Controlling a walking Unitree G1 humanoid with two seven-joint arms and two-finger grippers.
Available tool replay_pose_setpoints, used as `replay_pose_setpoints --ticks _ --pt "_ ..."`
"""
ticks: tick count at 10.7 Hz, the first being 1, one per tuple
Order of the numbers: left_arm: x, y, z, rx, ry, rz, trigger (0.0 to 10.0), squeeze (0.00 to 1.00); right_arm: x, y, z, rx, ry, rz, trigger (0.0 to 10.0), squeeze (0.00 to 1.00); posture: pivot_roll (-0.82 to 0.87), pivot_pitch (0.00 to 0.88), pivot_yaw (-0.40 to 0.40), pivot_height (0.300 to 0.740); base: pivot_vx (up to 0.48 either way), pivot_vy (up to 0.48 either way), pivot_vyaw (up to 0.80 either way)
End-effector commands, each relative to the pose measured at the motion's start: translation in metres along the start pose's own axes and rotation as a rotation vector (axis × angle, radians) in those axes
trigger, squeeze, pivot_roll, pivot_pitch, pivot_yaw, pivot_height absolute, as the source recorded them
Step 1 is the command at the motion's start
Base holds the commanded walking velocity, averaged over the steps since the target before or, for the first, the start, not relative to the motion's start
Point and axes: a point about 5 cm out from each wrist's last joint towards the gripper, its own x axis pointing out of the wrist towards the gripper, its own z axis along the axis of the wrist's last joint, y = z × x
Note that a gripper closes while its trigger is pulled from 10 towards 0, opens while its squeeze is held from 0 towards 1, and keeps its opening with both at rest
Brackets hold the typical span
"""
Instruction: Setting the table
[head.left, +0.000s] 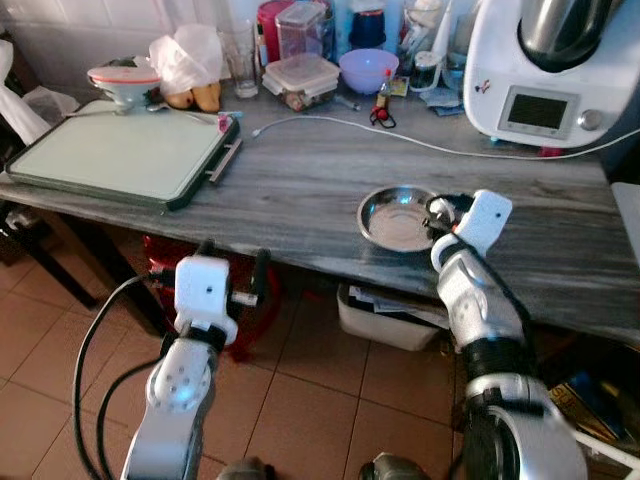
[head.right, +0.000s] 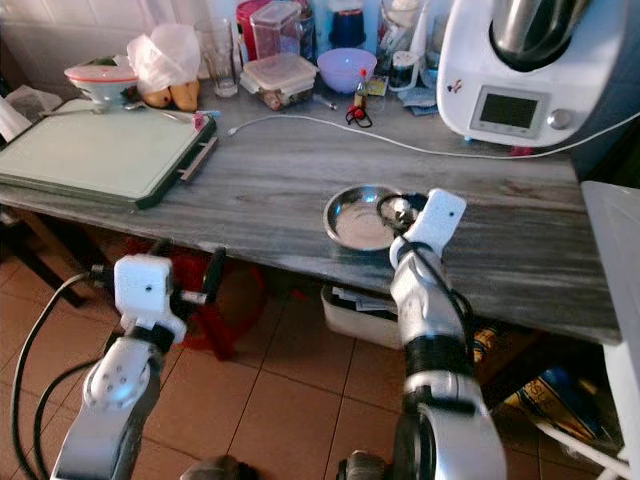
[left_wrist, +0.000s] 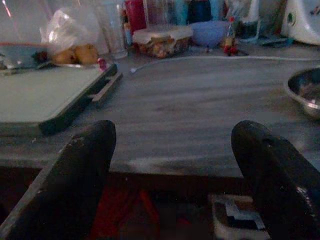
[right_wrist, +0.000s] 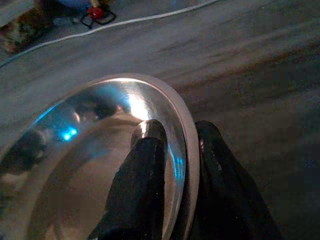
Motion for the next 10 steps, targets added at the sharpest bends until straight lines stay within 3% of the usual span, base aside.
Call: replay_pose_setpoints --ticks 1,2,3,5,8,10 --pt "-0.001 0.002 0.003 0.003 -0.003 -0.003 10.0 0.00 0.002 0.003 0.003 0.003 -0.006 -0.005 10.0 0.15 0.05 0.084 0.045 0.740 0.000 0.000 0.00" --pt "-0.002 0.002 0.003 0.005 -0.003 -0.005 10.0 0.00 0.003 0.004 0.001 -0.007 0.007 -0.002 10.0 0.87 0.05 0.085 0.046 0.740 0.000 0.000 0.00" --pt "-0.002 0.003 0.004 0.004 0.002 -0.004 10.0 0.00 0.003 0.005 -0.006 -0.012 0.033 -0.001 10.0 1.00 0.05 0.087 0.046 0.740 0.000 0.000 0.00" --pt "-0.003 0.004 0.004 0.004 0.012 -0.001 10.0 0.00 0.000 0.002 -0.010 -0.031 0.029 -0.006 10.0 1.00 0.05 0.089 0.043 0.740 0.000 0.000 0.00" --pt "-0.003 0.005 0.001 0.000 0.023 0.010 10.0 0.00 -0.004 0.003 0.011 -0.078 -0.079 0.050 10.0 1.00 0.04 0.087 0.044 0.740 0.000 0.000 0.00" --pt "-0.003 0.007 -0.004 -0.027 0.061 0.049 10.0 0.00 -0.022 0.003 0.022 -0.173 -0.178 0.118 10.0 1.00 0.03 0.079 0.038 0.740 0.000 0.000 0.00"
